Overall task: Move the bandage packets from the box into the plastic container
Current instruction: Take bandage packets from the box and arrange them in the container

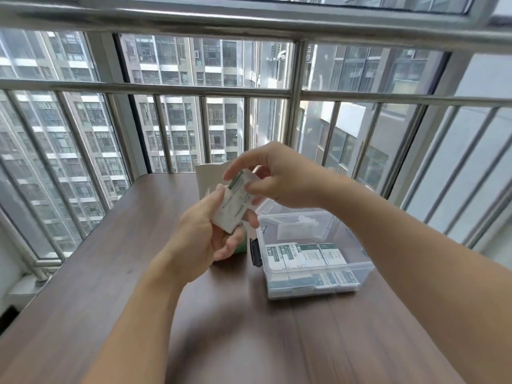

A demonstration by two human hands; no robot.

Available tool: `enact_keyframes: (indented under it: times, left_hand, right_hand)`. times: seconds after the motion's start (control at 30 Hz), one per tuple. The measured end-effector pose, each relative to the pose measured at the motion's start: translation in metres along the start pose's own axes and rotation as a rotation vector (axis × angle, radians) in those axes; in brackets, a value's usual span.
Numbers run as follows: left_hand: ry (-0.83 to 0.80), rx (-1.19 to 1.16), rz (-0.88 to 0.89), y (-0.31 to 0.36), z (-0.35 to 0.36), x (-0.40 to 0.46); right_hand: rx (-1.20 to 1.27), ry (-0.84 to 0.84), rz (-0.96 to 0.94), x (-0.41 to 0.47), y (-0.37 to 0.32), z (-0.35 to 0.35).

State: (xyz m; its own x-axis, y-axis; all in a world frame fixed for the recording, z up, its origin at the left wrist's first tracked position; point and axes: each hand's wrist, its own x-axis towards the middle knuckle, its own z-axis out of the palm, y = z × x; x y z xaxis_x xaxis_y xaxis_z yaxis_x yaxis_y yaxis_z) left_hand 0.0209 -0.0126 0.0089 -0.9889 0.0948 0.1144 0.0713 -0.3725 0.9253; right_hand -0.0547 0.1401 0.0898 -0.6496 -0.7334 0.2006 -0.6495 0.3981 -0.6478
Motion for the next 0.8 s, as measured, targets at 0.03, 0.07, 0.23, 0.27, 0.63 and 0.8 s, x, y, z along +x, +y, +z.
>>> enact_keyframes:
  times: [0.03,0.07,0.23,0.27,0.63,0.8]
  left_hand:
    - [-0.012,-0.019,-0.015,0.000,0.001,-0.001]
    - [-0.025,-0.046,-0.015,0.000,0.002,-0.002]
    - [-0.051,-0.129,-0.016,-0.005,0.011,-0.001]
    - [-0.069,-0.144,-0.040,-0.005,0.013,0.000]
    - [-0.028,-0.005,-0.070,-0.023,0.036,0.004]
    - [0.061,0.072,0.059,-0.021,0.029,0.007]
  right_hand:
    - [-0.032,0.021,-0.007,0.000,0.000,0.003]
    - [-0.040,0.041,-0.011,0.000,0.001,0.006]
    - [-0.049,0.128,-0.009,-0.003,0.004,0.004]
    - [-0.051,0.132,0.001,-0.005,0.005,0.000]
    - [0.036,0.025,0.111,-0.036,0.011,-0.027]
    - [0.110,-0.079,0.279,-0.044,0.030,-0.072]
